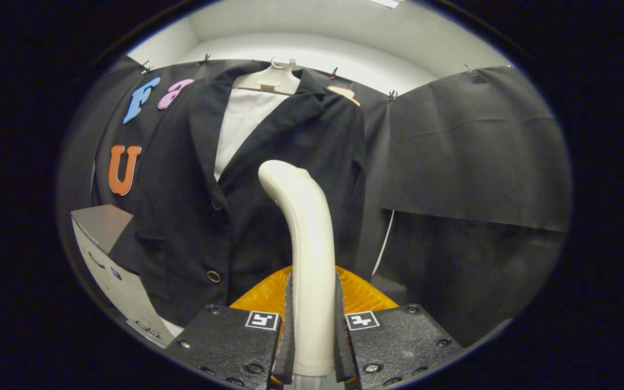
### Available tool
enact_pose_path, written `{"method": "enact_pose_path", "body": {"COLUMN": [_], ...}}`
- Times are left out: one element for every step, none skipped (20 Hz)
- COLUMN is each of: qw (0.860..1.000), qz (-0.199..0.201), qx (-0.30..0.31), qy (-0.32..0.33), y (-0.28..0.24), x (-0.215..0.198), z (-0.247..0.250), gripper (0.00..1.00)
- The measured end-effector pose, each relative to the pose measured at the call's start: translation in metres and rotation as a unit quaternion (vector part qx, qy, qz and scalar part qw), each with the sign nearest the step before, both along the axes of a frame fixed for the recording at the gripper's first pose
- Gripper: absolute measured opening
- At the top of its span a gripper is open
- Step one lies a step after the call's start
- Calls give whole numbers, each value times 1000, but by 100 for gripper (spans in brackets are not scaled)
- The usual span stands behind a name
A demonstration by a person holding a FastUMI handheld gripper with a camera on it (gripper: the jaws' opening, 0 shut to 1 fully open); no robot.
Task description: Iron the clothes twice with a garment steamer, once on the left side and once on the right side.
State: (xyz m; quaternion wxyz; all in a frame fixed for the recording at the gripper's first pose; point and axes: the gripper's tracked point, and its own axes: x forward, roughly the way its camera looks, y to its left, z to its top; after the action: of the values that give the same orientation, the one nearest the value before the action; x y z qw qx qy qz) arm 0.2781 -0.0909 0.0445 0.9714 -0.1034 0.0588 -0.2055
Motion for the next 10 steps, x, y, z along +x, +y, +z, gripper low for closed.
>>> {"method": "enact_pose_path", "body": {"qw": [1000,1000,1000,1000,1000,999,999,999,998,998], "qz": [-3,-6,-7,-10,-10,-10,-10,-12,-13,-15], "qx": [-1,2,5,6,6,5,1,-1,-2,-1], "qy": [6,11,16,21,27,35,44,52,59,66], "y": [-1,-2,-2,-2,-2,-1,-1,-2,-3,-5], "x": [-2,-5,-8,-10,-12,-20,-22,-25,-28,-32], "z": [-6,-11,-17,-23,-28,-48,-56,-62,-68,-74], "gripper": [32,32,32,32,32,32,32,32,32,32]}}
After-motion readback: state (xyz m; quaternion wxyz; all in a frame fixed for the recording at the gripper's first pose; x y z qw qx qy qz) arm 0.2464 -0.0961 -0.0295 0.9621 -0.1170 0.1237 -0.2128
